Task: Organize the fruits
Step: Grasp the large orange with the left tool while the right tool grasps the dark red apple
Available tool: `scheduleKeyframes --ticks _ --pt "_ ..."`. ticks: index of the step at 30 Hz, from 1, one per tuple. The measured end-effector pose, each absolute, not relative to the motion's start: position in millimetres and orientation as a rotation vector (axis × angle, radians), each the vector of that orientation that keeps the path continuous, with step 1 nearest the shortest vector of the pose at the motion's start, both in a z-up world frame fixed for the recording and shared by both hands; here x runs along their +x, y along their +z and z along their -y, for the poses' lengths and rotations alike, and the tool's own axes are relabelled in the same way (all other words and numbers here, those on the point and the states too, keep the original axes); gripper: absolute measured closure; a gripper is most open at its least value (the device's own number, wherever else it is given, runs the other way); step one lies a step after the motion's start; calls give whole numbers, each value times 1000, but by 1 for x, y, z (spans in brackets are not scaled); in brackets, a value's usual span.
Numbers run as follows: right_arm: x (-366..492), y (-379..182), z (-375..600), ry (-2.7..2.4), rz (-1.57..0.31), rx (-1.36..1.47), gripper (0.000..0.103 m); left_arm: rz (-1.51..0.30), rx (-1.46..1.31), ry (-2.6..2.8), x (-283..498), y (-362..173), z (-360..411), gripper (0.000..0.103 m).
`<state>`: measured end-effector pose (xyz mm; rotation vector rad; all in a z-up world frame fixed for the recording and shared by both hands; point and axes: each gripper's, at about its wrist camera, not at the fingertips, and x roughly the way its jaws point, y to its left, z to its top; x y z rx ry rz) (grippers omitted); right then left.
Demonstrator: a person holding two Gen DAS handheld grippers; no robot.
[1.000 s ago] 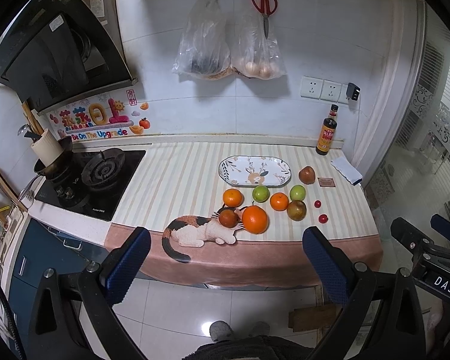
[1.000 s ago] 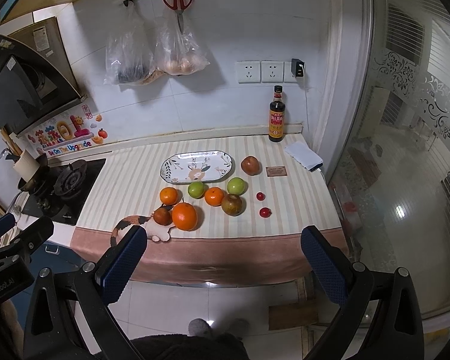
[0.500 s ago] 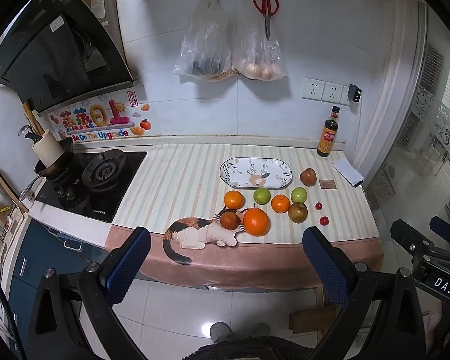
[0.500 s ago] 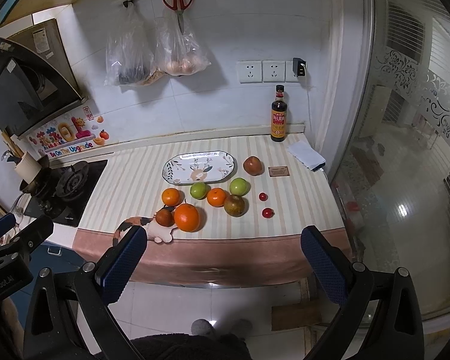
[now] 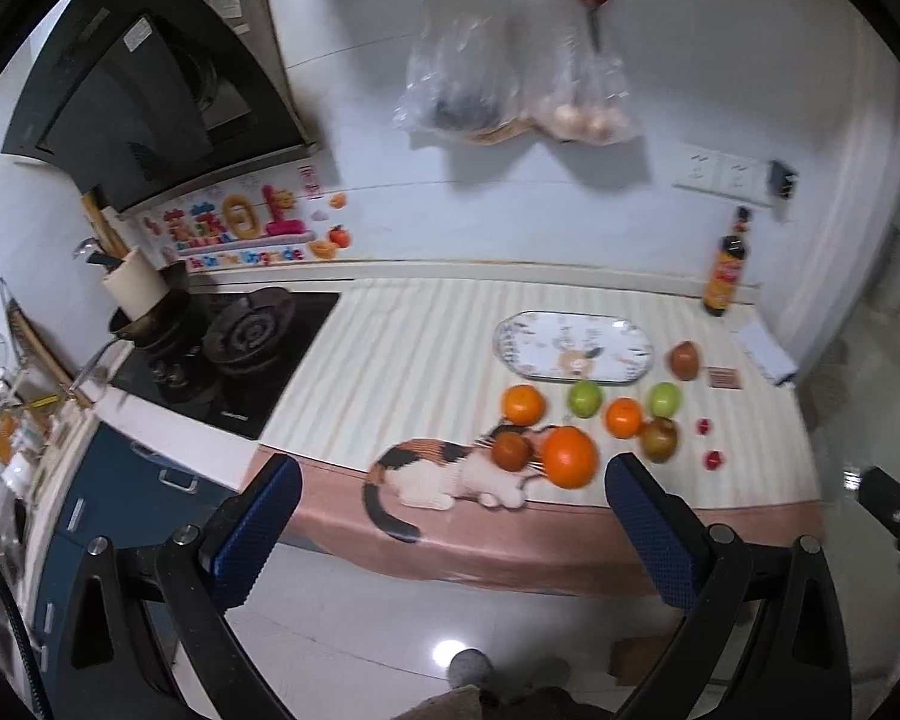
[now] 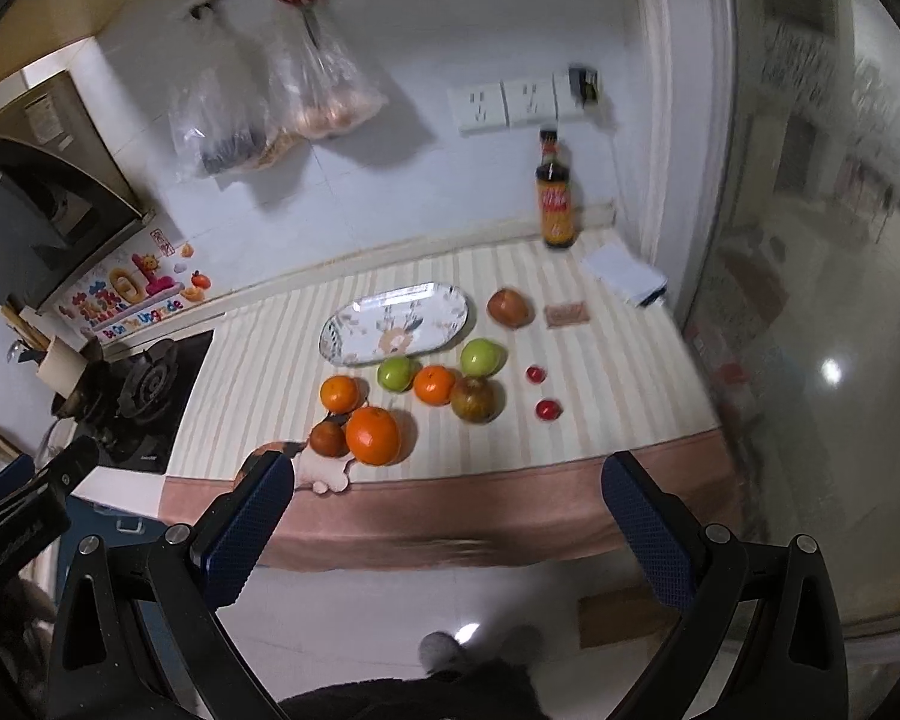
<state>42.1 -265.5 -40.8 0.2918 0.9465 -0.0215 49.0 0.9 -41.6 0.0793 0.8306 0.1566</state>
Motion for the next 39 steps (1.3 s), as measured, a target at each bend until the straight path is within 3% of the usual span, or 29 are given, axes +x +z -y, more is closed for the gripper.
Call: scheduleKeyframes --ticks 7,17,25,31,33,34,39 --pt "107 -131 275 26 -1074 371 0 -937 161 252 106 -98 -10 0" --pt "201 -257 294 -105 -1262 442 0 -1316 61 35 218 -213 -6 0" --pt "231 -289 303 -215 -1318 500 0 -1533 133 -257 289 -305 65 6" --pt "255 -304 314 -215 -1322 594 4 -1626 228 -329 302 -345 96 6" --pt "269 -315 317 -180 -1333 640 6 -1634 231 -339 303 -350 100 11" --pt "274 -321 316 -166 -1345 648 7 -1638 239 -333 305 -354 103 24" --pt "308 -364 307 -62 -1457 645 19 -1608 190 -293 314 -349 101 25"
